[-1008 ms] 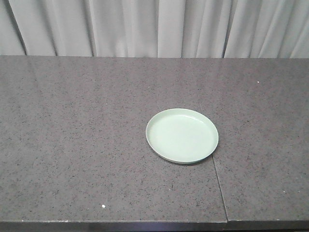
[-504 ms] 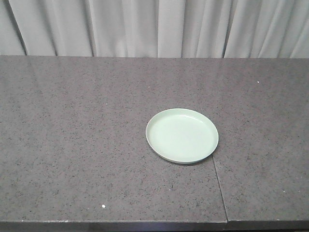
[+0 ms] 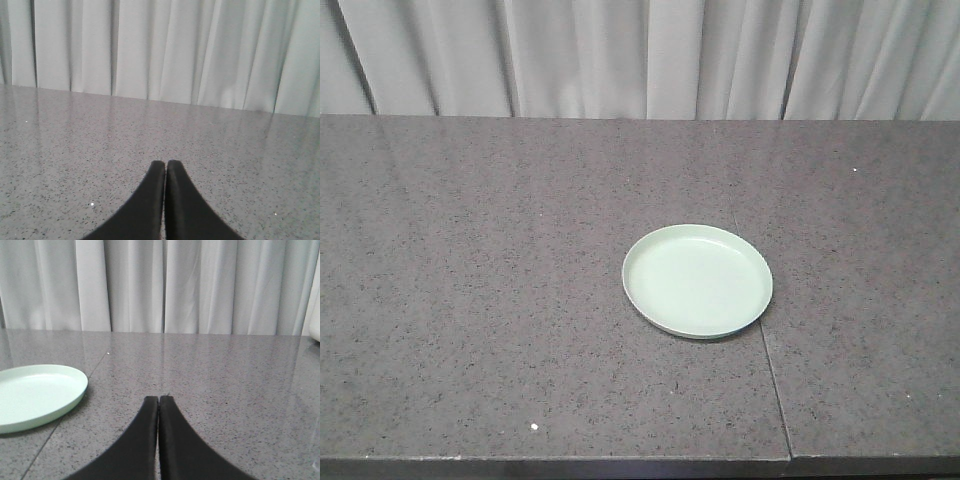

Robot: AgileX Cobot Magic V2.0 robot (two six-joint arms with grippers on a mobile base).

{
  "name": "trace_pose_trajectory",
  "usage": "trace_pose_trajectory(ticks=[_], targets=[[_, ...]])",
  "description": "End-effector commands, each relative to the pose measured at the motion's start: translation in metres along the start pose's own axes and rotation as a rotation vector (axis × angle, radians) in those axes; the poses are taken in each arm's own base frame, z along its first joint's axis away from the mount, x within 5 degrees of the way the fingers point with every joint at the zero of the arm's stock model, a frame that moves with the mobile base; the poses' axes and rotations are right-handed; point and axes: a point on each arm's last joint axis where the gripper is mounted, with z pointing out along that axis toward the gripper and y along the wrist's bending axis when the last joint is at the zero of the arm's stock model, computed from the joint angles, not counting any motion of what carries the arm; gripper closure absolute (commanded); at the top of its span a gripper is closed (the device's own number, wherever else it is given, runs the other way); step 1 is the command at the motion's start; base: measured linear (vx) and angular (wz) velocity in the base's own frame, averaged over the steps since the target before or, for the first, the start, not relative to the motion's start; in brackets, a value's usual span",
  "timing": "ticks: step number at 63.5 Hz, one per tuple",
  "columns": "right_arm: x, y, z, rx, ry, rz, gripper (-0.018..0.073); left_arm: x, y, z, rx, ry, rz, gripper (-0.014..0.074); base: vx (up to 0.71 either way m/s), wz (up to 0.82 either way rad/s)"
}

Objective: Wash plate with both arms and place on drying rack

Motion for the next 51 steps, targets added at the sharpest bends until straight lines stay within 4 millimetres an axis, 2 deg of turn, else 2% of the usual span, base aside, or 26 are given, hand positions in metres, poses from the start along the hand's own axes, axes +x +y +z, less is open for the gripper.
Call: trace_pose_trajectory(ticks=[1,12,24,30,39,46,51], targets=[[-0.009,0.0,-0.001,-0.007,-0.102,0.067,0.0561,-0.016,-0.001,-0.003,0.006,-0.115,-0.015,0.0603,0.0,0.0],[-0.02,-0.001,-0.002,-0.042,-0.225,0.468,0.0561,-0.016,-0.001,-0.003,0.006,-0.115,-0.015,0.0603,0.0,0.0],[-0.04,-0.002,-0.007,-0.09,-0.334,0.63,0.0561,-0.016,-0.001,-0.003,0.006,-0.115,-0.015,0.0603,0.0,0.0],[-0.066,0.001,-0.011,-0.099,-0.32,0.581,0.0561,-0.016,-0.001,-0.003,0.006,-0.115,-0.015,0.0603,0.0,0.0],[-0.12,0.001,-0.012,-0.053,-0.243,0.436,0.0554,-0.016,-0.001,-0.003,0.006,-0.115,-0.015,0.0603,0.0,0.0],[-0.152,0.0,0.0,0.003,-0.124,0.299,0.0511,-0.016,-0.001,-0.003,0.006,-0.115,-0.015,0.0603,0.0,0.0],[-0.169,0.002,0.015,0.001,-0.032,0.222,0.0438,-0.016,-0.001,-0.003,0.006,-0.115,-0.015,0.0603,0.0,0.0]])
